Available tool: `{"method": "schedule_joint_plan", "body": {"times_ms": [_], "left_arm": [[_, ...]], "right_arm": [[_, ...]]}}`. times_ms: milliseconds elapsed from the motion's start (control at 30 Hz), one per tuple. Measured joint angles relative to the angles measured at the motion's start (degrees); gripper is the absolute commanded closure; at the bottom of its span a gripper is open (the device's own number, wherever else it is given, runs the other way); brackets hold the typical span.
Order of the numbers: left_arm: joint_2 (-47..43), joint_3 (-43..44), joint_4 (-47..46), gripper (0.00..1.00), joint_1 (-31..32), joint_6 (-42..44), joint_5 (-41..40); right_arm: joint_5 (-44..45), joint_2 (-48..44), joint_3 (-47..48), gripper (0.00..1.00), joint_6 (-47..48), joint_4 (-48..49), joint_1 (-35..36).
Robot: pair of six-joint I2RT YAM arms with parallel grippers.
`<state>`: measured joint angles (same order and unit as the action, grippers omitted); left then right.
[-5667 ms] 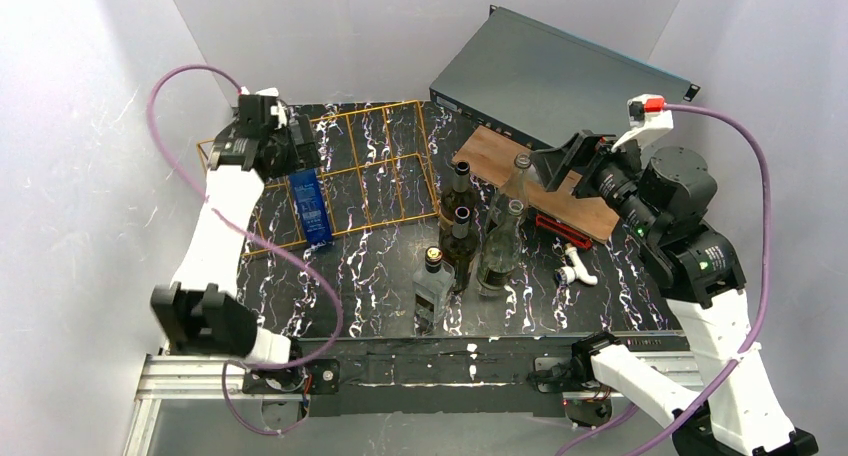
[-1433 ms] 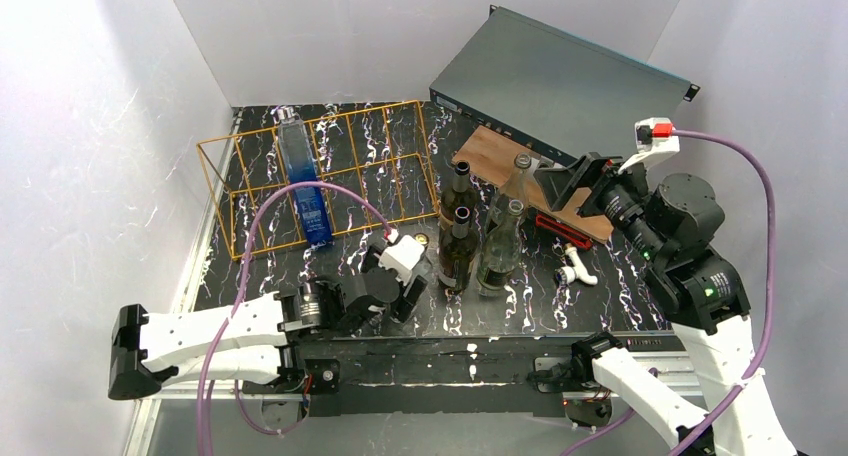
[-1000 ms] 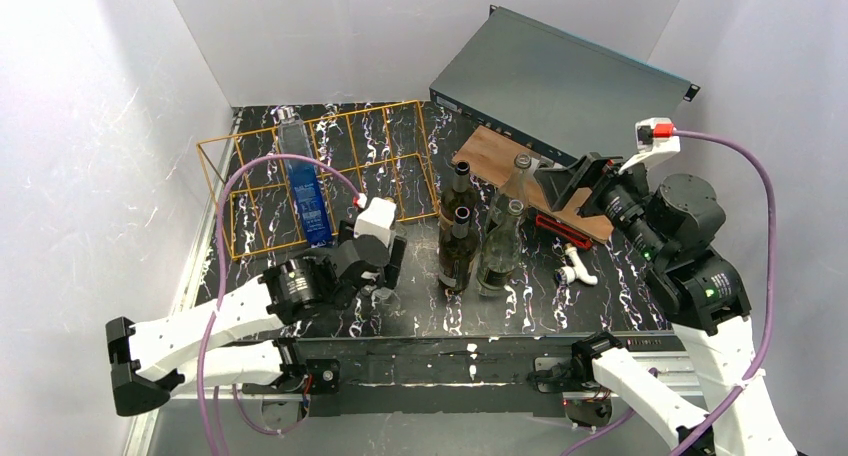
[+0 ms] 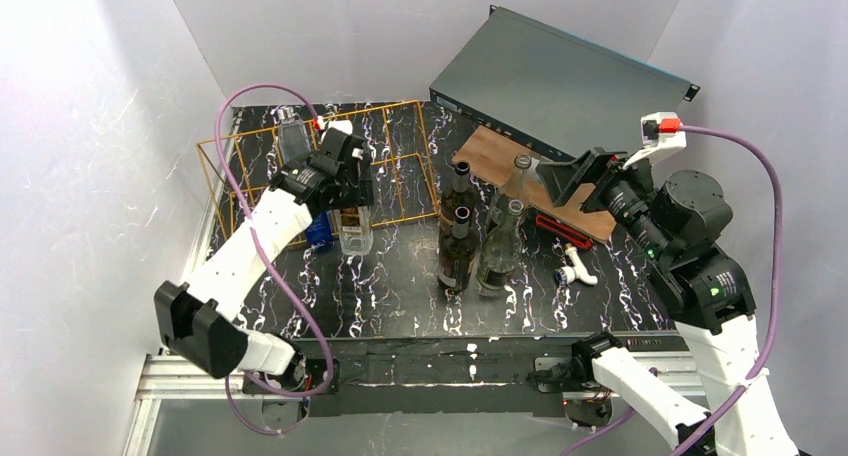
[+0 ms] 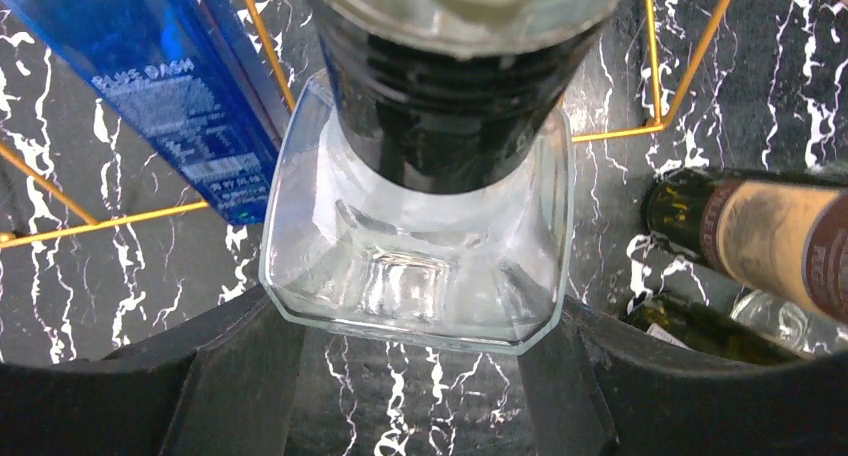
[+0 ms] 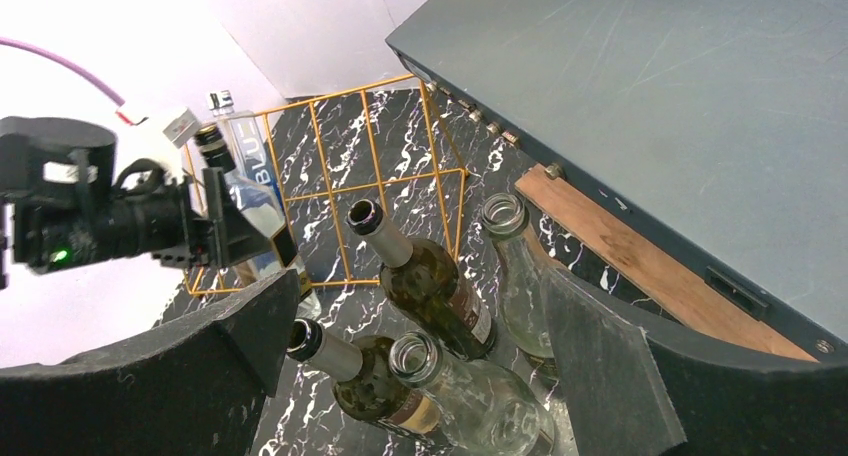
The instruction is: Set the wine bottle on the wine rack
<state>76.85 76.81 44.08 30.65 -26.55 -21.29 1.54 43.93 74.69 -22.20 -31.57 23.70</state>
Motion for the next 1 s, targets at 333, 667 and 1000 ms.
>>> {"method": "schedule_joint_plan", "body": {"times_ms": [333,667,1000], "left_arm": [[14.9,12.9,1.2,1.00,-5.0,1.1,1.5],[18.1,14.9,1.7,1.00,-6.4,1.7,-3.0],[18.3,13.6,0.7,1.00,-8.1,1.5,-3.0]], "right_arm": [[0.0,-0.1,-0.2,0.00,-0.1,0.0,0.0],[0.2,0.4,-0.2,0.00,-0.1,0.0,0.0],[0.1,1.9,0.2,0.00,-0.2,-0.4,0.0]]}}
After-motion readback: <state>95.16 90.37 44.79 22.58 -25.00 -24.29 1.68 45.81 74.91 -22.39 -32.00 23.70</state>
